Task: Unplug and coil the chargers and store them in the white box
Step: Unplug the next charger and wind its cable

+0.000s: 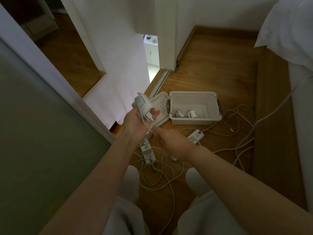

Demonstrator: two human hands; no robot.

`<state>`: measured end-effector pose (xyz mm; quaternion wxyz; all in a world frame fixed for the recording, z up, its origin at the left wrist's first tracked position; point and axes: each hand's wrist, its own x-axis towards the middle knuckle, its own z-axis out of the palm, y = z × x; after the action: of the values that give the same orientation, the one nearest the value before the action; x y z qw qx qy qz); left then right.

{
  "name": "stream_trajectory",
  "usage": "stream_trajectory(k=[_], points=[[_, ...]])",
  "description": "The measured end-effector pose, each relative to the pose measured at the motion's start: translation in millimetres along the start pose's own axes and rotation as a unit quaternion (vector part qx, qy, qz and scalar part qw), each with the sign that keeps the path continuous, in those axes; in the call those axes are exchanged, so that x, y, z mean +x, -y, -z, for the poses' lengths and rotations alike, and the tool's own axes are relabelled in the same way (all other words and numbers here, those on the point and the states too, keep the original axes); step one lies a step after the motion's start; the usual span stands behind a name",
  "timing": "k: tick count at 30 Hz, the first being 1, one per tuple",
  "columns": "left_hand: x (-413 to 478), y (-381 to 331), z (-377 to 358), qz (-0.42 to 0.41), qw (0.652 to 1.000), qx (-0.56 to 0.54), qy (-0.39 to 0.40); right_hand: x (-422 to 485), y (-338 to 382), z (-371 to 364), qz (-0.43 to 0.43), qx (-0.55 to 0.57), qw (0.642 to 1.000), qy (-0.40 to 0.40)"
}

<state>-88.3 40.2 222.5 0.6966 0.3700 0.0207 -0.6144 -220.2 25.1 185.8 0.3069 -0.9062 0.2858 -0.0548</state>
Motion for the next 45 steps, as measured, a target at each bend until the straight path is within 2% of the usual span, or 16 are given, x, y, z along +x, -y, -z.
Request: stream_trajectory(k=[3,5,9,13,16,18,20,23,26,29,32,37,43,45], points=[[-5.7,-6.3,2.8,0.014,1.0,-0.001,0.027,1.2,-6.0,0.6,-0.016,0.009,0.999,0.037],[-6.2,-10.2,5.5,0.012,0.998,0.052,0.044,0.5,-11.3,4.6,-0.026,0.021,0.999,0.042],[-7.4,-16.6,10.5,0.001,0.977,0.188,0.096,-5.2,-24.7,16.5,-0.063,0.033,0.997,0.011],[-6.9,-20.0,14.2,0.035,0.952,0.274,0.13,-7.6,-28.7,25.0,-0.079,-0.028,0.996,-0.026],[-9.5,-22.9,15.8,0.034,0.895,0.414,0.162,-8.4,-25.3,26.9,-0.078,-0.084,0.993,-0.039],[-12.2,-25.9,17.2,0.022,0.834,0.52,0.181,-9.1,-29.2,27.1,-0.114,-0.117,0.986,-0.027],[-12.1,-29.0,21.7,0.009,0.78,0.605,0.16,-9.5,-35.2,29.1,-0.151,-0.154,0.976,-0.024],[-9.9,-28.5,27.7,-0.005,0.726,0.677,0.123,-9.8,-35.8,31.3,-0.153,-0.184,0.97,-0.043],[-4.7,-25.0,34.7,0.004,0.685,0.717,0.128,-7.0,-27.7,30.6,-0.135,-0.19,0.97,-0.067],[2.0,-25.4,45.8,-0.035,0.619,0.778,0.1,-6.5,-16.7,33.2,-0.111,-0.169,0.972,-0.118],[5.4,-22.6,47.8,-0.113,0.621,0.774,0.053,-8.2,-1.1,35.8,-0.078,-0.165,0.972,-0.144],[4.5,-22.0,47.1,-0.175,0.628,0.757,0.042,-8.9,7.2,37.0,-0.125,-0.158,0.968,-0.148],[1.6,-21.7,44.8,-0.249,0.57,0.783,0.005,-8.6,8.5,37.6,-0.156,-0.156,0.962,-0.163],[0.8,-21.1,43.6,-0.27,0.581,0.768,-0.02,-7.0,11.2,35.7,-0.148,-0.122,0.967,-0.166]])
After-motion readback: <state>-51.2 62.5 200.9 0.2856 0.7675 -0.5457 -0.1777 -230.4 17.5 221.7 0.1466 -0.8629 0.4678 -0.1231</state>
